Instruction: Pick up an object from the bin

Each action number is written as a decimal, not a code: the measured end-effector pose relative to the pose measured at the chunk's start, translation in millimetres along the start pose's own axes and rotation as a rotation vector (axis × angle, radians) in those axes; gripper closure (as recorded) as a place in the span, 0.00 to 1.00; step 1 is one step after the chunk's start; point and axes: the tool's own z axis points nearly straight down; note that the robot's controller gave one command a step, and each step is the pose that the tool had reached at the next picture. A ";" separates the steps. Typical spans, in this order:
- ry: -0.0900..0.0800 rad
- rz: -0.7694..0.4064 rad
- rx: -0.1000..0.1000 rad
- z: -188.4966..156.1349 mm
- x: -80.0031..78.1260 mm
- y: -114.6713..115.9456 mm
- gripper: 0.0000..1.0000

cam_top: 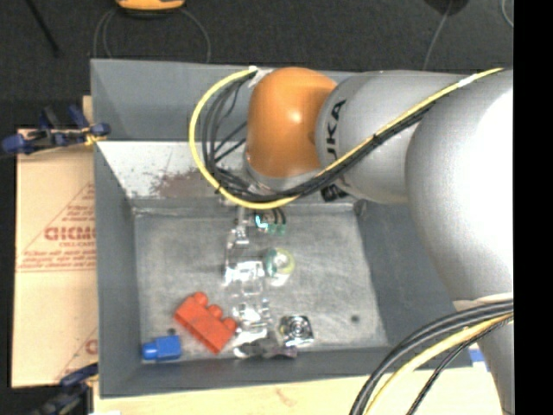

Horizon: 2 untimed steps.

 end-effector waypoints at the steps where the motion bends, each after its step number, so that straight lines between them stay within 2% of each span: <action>1: 0.006 0.042 0.002 21.2 76.0 -68.2 0.00; 2: -0.003 0.028 -0.004 52.9 73.6 -58.2 0.00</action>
Offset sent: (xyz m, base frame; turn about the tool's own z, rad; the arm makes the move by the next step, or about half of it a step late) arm -0.0739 -0.0647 -0.0208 0.0356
